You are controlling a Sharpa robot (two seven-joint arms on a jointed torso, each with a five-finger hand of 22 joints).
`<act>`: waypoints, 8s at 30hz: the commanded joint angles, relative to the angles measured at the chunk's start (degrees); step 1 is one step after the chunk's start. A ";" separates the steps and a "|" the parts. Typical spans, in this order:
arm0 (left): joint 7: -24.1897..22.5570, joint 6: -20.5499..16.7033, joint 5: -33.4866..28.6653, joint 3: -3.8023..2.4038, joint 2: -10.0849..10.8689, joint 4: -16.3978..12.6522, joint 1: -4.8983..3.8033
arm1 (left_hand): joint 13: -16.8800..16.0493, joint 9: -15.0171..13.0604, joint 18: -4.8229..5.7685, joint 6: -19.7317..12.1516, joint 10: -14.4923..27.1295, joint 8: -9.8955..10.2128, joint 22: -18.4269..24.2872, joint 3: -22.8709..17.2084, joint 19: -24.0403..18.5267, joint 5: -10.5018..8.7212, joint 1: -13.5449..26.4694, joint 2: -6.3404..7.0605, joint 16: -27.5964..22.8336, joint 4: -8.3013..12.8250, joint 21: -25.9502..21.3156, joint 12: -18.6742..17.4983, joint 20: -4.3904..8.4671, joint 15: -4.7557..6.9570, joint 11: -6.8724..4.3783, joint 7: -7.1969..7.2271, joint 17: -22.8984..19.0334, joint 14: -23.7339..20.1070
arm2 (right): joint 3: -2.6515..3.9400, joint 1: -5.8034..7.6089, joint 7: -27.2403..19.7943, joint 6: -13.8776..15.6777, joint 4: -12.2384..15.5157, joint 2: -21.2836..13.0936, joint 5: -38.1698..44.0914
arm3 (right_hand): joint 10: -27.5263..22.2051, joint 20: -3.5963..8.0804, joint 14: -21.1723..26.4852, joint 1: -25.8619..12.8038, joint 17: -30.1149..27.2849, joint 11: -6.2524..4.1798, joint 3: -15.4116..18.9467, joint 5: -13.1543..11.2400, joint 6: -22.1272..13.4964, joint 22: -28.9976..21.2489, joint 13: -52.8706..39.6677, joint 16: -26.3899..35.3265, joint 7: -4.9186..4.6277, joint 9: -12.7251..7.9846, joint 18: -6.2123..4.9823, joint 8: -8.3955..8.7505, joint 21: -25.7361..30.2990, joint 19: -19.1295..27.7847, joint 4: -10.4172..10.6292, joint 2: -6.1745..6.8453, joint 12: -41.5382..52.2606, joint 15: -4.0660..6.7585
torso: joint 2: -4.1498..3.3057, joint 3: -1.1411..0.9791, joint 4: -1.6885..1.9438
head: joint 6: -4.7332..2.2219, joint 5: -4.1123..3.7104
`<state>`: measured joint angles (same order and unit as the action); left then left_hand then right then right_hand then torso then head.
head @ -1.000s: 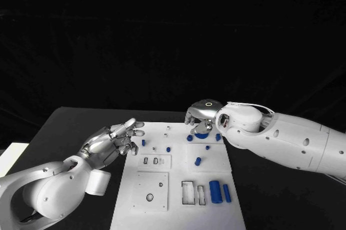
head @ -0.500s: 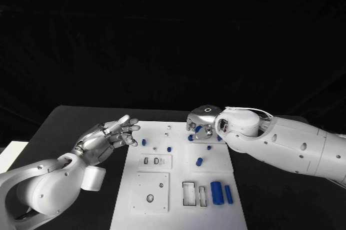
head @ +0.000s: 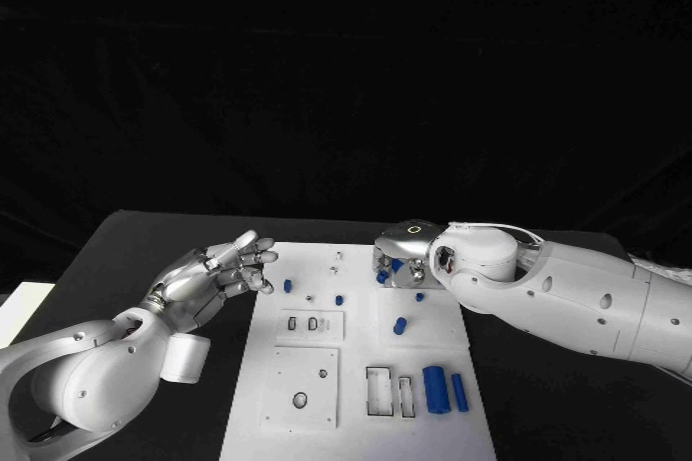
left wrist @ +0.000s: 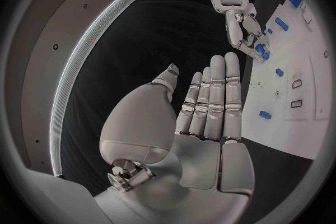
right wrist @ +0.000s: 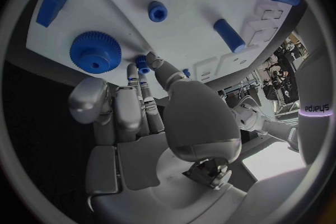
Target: Assemble the parts on the task board
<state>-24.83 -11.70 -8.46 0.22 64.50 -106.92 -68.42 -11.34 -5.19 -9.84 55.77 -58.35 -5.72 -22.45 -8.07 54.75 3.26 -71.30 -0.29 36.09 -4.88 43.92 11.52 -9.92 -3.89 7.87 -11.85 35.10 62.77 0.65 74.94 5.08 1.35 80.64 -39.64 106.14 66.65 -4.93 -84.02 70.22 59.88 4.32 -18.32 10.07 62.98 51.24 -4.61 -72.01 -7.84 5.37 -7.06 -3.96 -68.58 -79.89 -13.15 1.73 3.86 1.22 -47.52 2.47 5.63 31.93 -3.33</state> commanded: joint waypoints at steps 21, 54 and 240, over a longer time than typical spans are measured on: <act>-0.09 0.09 -0.18 -0.03 0.09 0.02 -0.27 | 0.30 0.11 -0.75 -0.59 0.56 0.36 0.58 -0.07 0.49 -0.07 -0.05 -0.48 -0.81 0.72 -0.89 -0.17 -0.07 -0.05 0.27 -0.09 -0.48 0.35 | 0.11 -0.08 -0.43 4.92 0.66 0.06 0.48 | 4.09 0.85 -1.73 1.10 1.26 -0.97 -8.02 -4.10 3.64 1.81 -0.06 -1.68 0.97 1.51 0.48 -0.77 -1.77 0.53 2.87 -3.49 0.18 0.33 | -0.69 0.47 0.45 | -0.08 -0.17; 0.58 0.14 -0.18 -0.03 0.18 -0.21 -1.04 | 0.53 0.12 -0.74 -0.71 0.75 0.41 1.03 -0.20 0.71 -0.07 -0.46 -0.50 -1.22 1.25 -1.35 -0.19 -0.10 -0.08 0.32 -0.14 -0.83 0.42 | 0.98 0.59 3.48 12.61 -6.34 7.81 1.20 | 3.80 0.80 -1.67 -0.20 1.52 -0.85 -9.01 -5.99 3.37 2.28 0.09 -2.02 0.95 2.00 0.56 -0.31 -2.21 0.60 5.12 -1.53 -0.25 0.23 | -1.76 1.40 1.72 | -0.77 -0.52; 1.58 1.00 -0.18 0.00 0.26 0.42 -1.47 | 0.89 0.12 -0.73 -0.77 1.09 0.42 1.72 -0.30 0.90 -0.07 -0.56 -0.68 -1.84 1.66 -2.09 -0.25 -0.16 -0.17 0.40 -0.18 -1.31 0.34 | 3.09 -2.48 7.71 9.39 3.95 -9.30 -6.61 | 14.39 1.24 -4.85 11.07 24.73 -2.37 2.95 0.43 -3.71 20.16 -71.69 -15.38 0.85 -0.51 3.44 -5.78 -13.17 -3.55 21.49 4.35 69.67 1.02 | -2.14 1.87 1.30 | -0.49 -1.72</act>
<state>-22.94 -11.78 -8.57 0.25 64.82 -106.43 -69.84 -10.50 -5.13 -9.81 55.57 -57.54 -5.48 -20.78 -8.46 55.37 3.26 -71.54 -0.53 34.56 -3.56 42.14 11.52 -10.11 -3.89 8.28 -12.05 33.84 62.77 4.03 72.94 12.50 9.77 84.60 -48.95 96.30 80.84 -3.84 -84.02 80.44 74.93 2.24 -15.01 10.44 58.24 71.33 -74.95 -87.10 -7.52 4.42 -4.39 -9.11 -81.62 -83.26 8.46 6.43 73.32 1.84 -49.65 4.34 6.94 31.37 -5.11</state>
